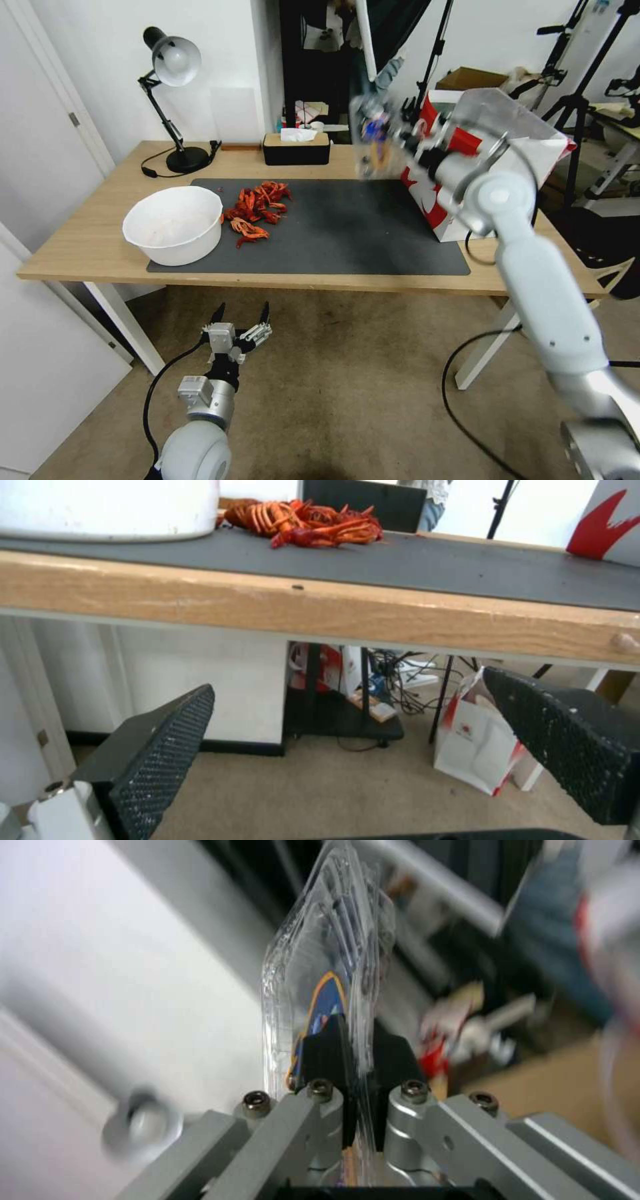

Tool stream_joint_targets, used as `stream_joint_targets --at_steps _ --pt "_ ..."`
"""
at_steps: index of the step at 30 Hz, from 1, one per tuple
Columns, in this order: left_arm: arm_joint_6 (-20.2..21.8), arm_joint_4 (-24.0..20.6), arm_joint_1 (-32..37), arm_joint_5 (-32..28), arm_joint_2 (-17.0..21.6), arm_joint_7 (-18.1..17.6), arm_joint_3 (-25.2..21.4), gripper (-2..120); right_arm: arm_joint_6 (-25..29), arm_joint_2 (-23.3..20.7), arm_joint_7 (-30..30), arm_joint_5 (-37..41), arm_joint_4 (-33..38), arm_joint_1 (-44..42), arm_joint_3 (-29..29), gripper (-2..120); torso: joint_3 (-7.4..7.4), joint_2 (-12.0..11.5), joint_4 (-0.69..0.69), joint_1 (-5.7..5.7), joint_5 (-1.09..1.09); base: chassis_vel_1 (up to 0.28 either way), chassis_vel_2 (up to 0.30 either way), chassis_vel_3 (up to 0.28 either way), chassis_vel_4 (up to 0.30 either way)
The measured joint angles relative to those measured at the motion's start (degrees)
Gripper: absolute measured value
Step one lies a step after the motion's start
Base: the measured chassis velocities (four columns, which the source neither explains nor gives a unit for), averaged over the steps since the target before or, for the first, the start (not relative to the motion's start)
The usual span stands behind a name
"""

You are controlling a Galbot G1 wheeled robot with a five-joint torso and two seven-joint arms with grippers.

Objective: Close the takeout container lid, then place the container into the takeout bag.

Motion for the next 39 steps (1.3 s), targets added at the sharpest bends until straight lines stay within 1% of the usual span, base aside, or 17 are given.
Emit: stream_joint_targets --at_steps 6,12,17,18,20,21,22,23,25,26,27,30,32,34,37,38,39 --pt "-0.19 0.0 0.33 0.01 -0.29 0.02 -0.13 100 2.43 -0.55 -0.22 -1.68 -1.39 2.21 -0.02 0 0.0 0.0 0.0 0.01 0.0 0.0 0.0 0.0 0.0" --pt "-0.21 0.0 0.36 0.0 -0.32 0.02 -0.15 100 2.76 -0.63 -0.28 -1.91 -1.58 2.47 -0.02 0 0.0 0.0 0.0 0.0 0.0 0.0 0.0 0.0 0.0" --pt "-0.45 0.01 0.74 -0.03 -0.65 0.08 -0.29 100 6.71 -1.55 -0.64 -5.8 -4.1 5.49 -0.01 0 -0.01 0.0 -0.02 0.0 -0.02 0.0 0.0 0.0 0.0" --pt "-0.76 0.17 0.83 -0.1 -0.71 0.12 -0.43 100 8.21 -2.04 -0.74 -9.07 -5.99 6.96 -0.05 0 0.0 0.0 0.02 0.0 0.03 0.0 0.0 0.0 0.0" --pt "-1.01 0.47 0.85 -0.48 -0.73 0.16 -0.56 100 10.78 -3.59 -1.2 -16.78 -10.72 9.95 -0.02 0 0.0 0.0 -0.01 0.01 -0.02 0.0 0.0 0.0 0.0" --pt "-1.01 0.47 0.85 -0.48 -0.73 0.16 -0.56 100 10.78 -3.59 -1.2 -16.78 -10.72 9.95 -0.02 0 0.0 0.0 -0.01 0.01 -0.02 0.0 0.0 0.0 0.0" --pt "-1.06 0.52 0.78 -0.55 -0.73 0.18 -0.56 100 10.94 -3.92 -1.34 -18.02 -11.52 10.2 -0.06 0 0.01 0.0 -0.03 0.02 0.06 0.0 0.0 0.0 0.0" --pt "-1.07 0.56 0.62 -0.71 -0.73 0.21 -0.51 100 11.18 -4.25 -1.91 -19.81 -12.21 10.21 -0.11 0 0.0 0.0 0.01 0.01 0.0 0.0 0.0 0.0 0.0" --pt "-1.06 0.61 0.38 -1.05 -0.73 0.22 -0.38 100 11.53 -4.89 -2.58 -22.42 -13.28 9.89 -0.1 0 0.0 0.0 -0.03 0.01 -0.03 0.0 0.0 0.0 0.0" --pt "-0.92 0.73 -0.06 -1.63 -0.71 0.19 -0.27 100 11.9 -5.15 -3.05 -24.3 -13.75 9.04 -0.07 0 0.0 0.0 0.02 0.01 0.0 0.0 0.0 0.0 0.0" --pt "-0.78 0.86 -0.49 -2.0 -0.6 0.16 -0.15 100 12.35 -5.19 -3.24 -26.0 -14.14 8.13 -0.03 0 0.01 0.0 -0.04 0.01 0.05 0.0 0.0 0.0 0.0" --pt "-0.41 0.91 -1.13 -2.63 -0.46 0.01 0.4 100 12.79 -5.23 -3.35 -27.84 -14.18 6.41 0.12 0 0.0 0.0 -0.03 0.01 -0.01 0.0 0.0 0.0 0.0" --pt "-0.29 1.09 -1.36 -2.83 -0.57 -0.08 0.81 100 12.8 -5.14 -3.29 -27.77 -13.84 4.96 0.33 0 0.0 0.0 -0.01 0.01 0.0 0.0 0.0 0.0 0.0" --pt "-0.21 1.12 -1.42 -3.04 -0.62 -0.09 0.97 100 12.6 -5.03 -3.02 -27.08 -13.49 4.25 0.51 2 0.0 0.0 0.0 0.01 -0.01 0.0 0.0 0.0 0.0" --pt "0.08 1.1 -1.79 -3.77 -0.3 -0.14 0.99 100 11.51 -4.49 -0.22 -24.24 -12.32 3.53 0.8 17 0.0 0.0 -0.01 0.01 -0.01 0.0 0.0 0.0 0.0" --pt "0.08 1.1 -1.79 -3.77 -0.3 -0.14 0.99 100 11.51 -4.49 -0.22 -24.24 -12.32 3.53 0.8 17 0.0 0.0 -0.01 0.01 -0.01 0.0 0.0 0.0 0.0" --pt "0.14 1.07 -1.81 -3.83 -0.22 -0.18 0.96 100 11.09 -4.37 0.7 -23.47 -12.11 3.67 0.82 22 0.0 0.0 0.0 0.01 0.01 0.0 0.0 0.0 0.0"
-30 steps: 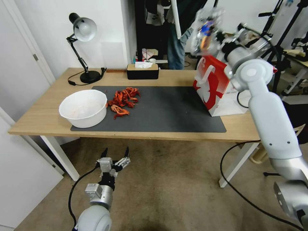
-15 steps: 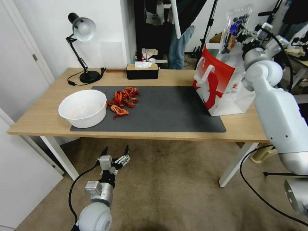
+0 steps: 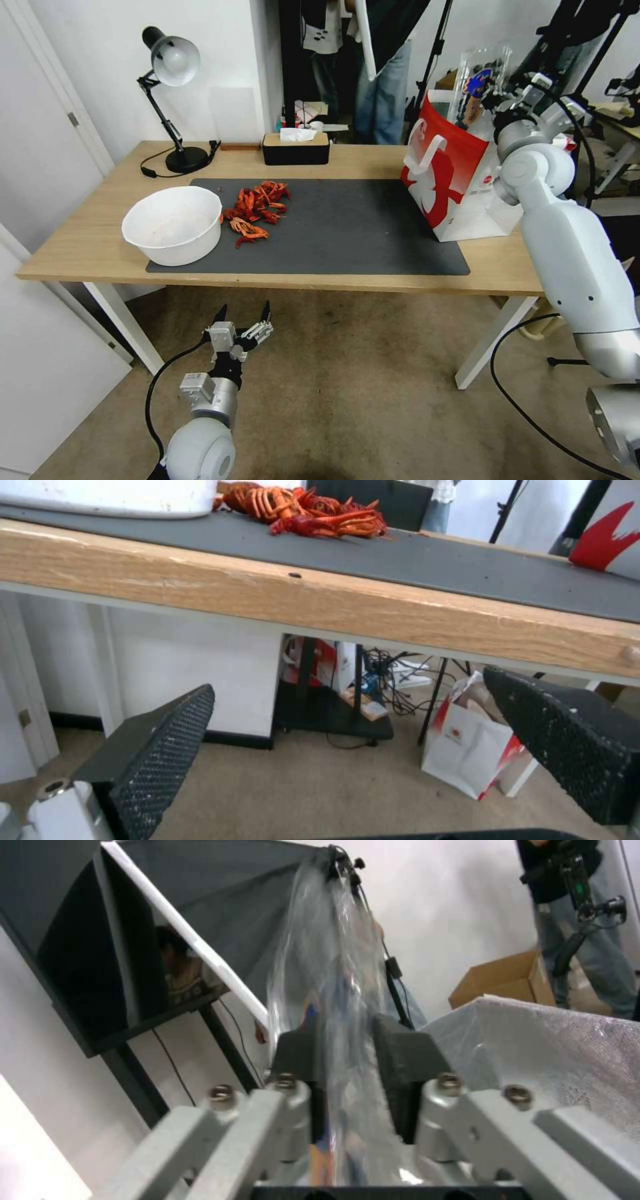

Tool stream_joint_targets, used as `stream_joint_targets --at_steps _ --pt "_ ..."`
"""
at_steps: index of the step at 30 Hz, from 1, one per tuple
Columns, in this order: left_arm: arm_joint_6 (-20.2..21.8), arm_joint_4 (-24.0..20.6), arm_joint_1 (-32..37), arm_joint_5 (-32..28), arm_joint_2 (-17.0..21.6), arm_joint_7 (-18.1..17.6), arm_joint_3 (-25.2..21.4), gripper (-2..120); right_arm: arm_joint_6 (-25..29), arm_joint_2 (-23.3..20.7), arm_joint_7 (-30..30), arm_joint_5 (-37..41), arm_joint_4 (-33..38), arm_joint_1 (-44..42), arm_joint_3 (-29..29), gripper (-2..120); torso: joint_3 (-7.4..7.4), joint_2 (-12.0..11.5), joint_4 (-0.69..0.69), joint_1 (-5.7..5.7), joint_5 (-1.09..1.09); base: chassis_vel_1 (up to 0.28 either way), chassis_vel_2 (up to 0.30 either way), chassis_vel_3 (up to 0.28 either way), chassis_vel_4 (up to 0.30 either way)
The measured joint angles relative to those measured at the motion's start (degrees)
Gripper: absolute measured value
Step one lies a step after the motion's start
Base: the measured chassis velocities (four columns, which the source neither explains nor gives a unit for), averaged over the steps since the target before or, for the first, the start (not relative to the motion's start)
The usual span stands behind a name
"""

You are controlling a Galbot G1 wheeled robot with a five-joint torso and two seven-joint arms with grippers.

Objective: Close the takeout container lid, then place the container into the takeout bag.

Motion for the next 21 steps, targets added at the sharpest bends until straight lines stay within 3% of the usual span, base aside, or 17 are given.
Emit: stream_joint_targets --at_steps 12,21 --pt "0.2 -1.15 0.76 0.06 -0.05 -0.16 -0.18 100 -1.4 -0.87 1.95 0.71 3.21 -1.44 -0.11 65 0.0 0.0 0.0 -0.01 0.0 0.0 0.0 0.0 0.0" --pt "0.18 -1.86 1.59 0.41 -0.25 -0.02 -0.88 100 0.7 -3.55 -3.83 0.21 10.5 -6.6 -0.22 97 0.0 0.0 0.0 -0.01 0.0 0.0 0.0 0.0 0.0"
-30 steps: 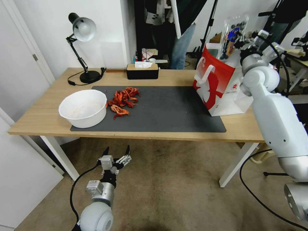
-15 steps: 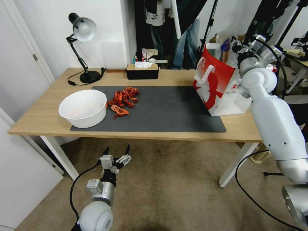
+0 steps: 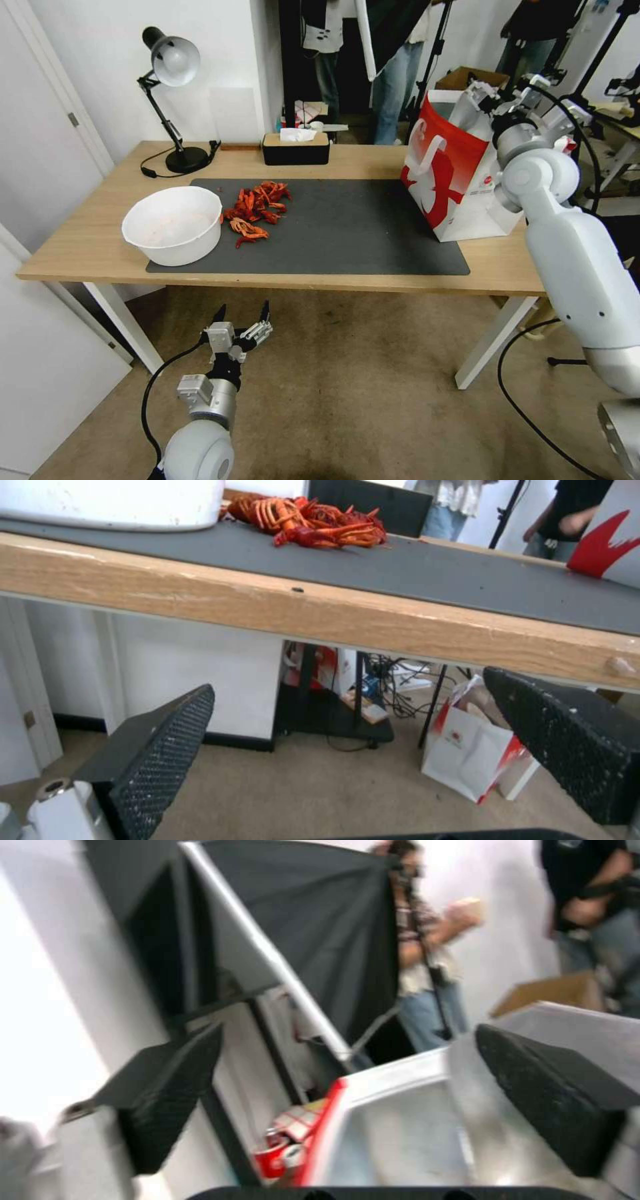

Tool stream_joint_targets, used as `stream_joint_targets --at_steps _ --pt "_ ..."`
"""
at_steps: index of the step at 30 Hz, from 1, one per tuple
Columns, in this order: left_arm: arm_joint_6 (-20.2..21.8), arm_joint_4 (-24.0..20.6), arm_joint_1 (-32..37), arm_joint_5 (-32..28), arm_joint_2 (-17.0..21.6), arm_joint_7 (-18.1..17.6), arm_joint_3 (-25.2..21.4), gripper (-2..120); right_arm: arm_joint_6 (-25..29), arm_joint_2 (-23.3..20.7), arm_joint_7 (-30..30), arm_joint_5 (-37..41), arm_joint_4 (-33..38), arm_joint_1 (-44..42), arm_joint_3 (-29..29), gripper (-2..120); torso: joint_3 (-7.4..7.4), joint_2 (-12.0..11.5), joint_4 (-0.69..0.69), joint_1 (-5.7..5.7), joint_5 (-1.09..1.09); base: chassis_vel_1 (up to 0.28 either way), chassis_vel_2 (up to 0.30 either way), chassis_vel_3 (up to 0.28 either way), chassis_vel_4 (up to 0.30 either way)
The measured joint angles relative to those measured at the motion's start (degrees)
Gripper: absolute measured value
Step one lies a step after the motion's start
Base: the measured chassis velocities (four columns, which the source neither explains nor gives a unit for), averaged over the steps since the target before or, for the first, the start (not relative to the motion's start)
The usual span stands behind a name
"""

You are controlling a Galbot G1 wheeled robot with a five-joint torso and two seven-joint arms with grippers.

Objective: Close the takeout container lid, then place the container into the takeout bag.

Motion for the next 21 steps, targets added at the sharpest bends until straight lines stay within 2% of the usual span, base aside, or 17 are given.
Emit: stream_joint_targets --at_steps 6,9,14,21 --pt "-0.43 -0.1 0.34 0.21 -0.43 0.26 -0.15 100 1.38 -2.37 -5.19 -1.37 5.22 -4.61 -0.11 100 -0.01 0.0 -0.01 0.0 0.0 0.0 0.0 0.0 0.0" --pt "-1.38 -0.09 0.62 0.38 -0.9 0.98 -0.22 100 3.68 -4.03 -9.04 -5.03 8.79 -8.33 -0.24 100 -0.01 0.0 0.0 0.0 0.0 0.0 0.0 0.0 0.0" --pt "-1.93 -0.04 0.85 0.62 -1.21 1.3 -0.37 100 5.58 -5.08 -11.09 -8.97 11.66 -11.93 -0.23 100 -0.01 0.0 0.0 0.0 0.0 0.0 0.0 0.0 0.0" --pt "-4.96 1.08 0.75 2.19 -2.23 2.15 -1.0 100 8.59 -5.71 -11.76 -14.71 15.88 -22.59 1.26 100 -0.01 0.01 0.0 0.0 0.0 0.0 0.0 0.0 0.0"
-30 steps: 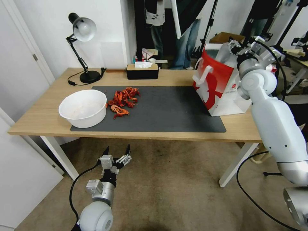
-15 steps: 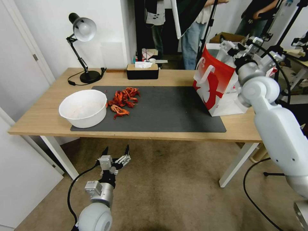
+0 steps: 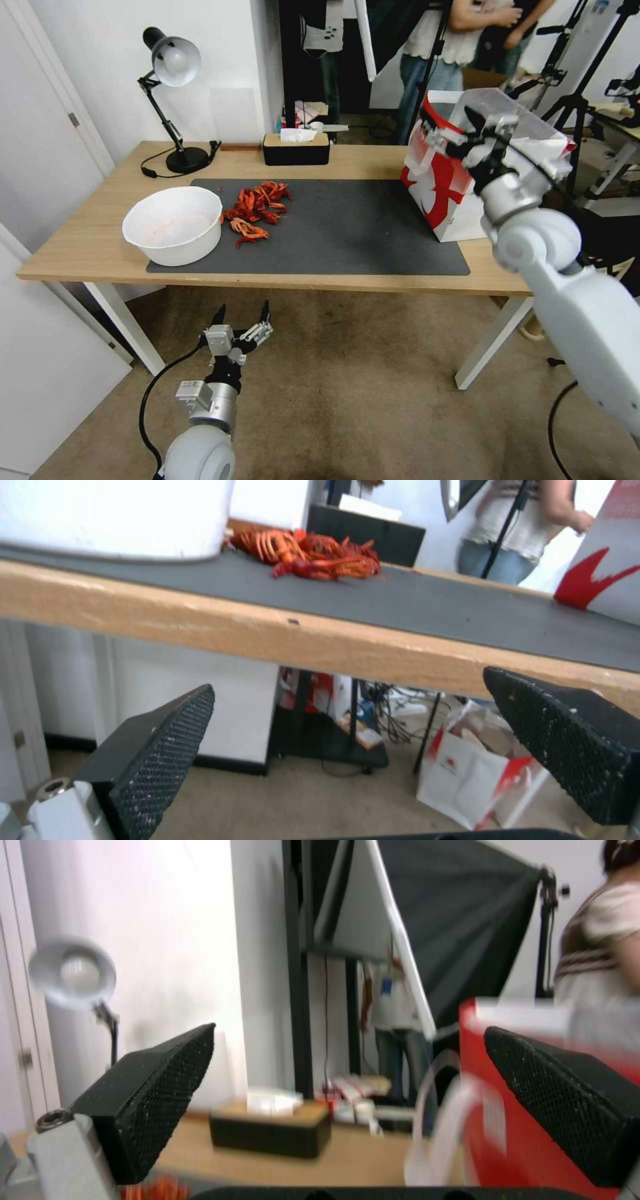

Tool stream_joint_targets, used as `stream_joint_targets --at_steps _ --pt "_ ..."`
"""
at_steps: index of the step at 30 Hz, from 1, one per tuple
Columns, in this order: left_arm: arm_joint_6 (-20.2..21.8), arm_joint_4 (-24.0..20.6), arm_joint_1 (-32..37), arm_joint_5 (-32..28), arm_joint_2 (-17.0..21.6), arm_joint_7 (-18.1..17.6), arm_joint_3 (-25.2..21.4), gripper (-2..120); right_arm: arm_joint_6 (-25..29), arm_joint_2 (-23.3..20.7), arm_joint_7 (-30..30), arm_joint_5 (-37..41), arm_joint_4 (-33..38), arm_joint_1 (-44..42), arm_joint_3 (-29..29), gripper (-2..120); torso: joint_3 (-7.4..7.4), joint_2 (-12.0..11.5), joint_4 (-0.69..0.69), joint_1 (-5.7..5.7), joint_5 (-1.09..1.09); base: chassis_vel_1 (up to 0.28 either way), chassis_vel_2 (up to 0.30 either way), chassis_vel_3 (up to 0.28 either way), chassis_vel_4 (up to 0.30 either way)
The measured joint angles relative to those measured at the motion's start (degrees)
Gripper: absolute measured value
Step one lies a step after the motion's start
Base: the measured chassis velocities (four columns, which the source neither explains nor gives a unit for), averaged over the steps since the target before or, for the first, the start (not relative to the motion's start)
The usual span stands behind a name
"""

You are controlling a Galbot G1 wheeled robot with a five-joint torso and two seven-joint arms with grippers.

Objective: Close the takeout container lid, then place the container into the takeout bag.

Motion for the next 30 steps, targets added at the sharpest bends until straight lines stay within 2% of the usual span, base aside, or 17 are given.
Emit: stream_joint_targets --at_steps 2,6,15,23,30 --pt "-0.52 0.19 -0.06 0.88 -0.32 -0.47 -0.09 100 1.84 0.21 -0.02 -2.51 1.57 -6.34 1.58 100 0.0 0.0 -0.02 0.0 0.01 0.0 0.0 0.0 0.0" --pt "-0.78 0.3 -0.08 1.75 -0.44 -0.87 -0.24 100 3.09 1.14 0.19 -4.32 3.06 -11.19 3.59 100 0.0 0.0 -0.02 0.0 0.0 0.0 0.0 0.0 0.0" --pt "-1.71 0.43 0.18 3.79 -0.83 -2.1 -0.56 100 7.4 7.23 2.87 -10.99 5.6 -25.68 9.4 100 0.0 0.0 -0.01 0.01 -0.01 0.0 0.0 0.0 0.0" --pt "-1.95 0.35 1.02 4.51 -0.76 -1.65 -0.82 100 11.8 10.91 5.58 -14.74 6.66 -35.12 11.34 100 0.0 0.0 -0.02 0.0 0.0 0.0 0.0 0.0 0.0" --pt "-2.03 0.32 1.08 4.54 -1.12 -1.09 -0.78 100 13.4 12.56 6.99 -16.24 6.97 -39.12 11.55 100 0.0 0.0 0.0 0.0 -0.01 0.0 0.0 0.0 0.0"
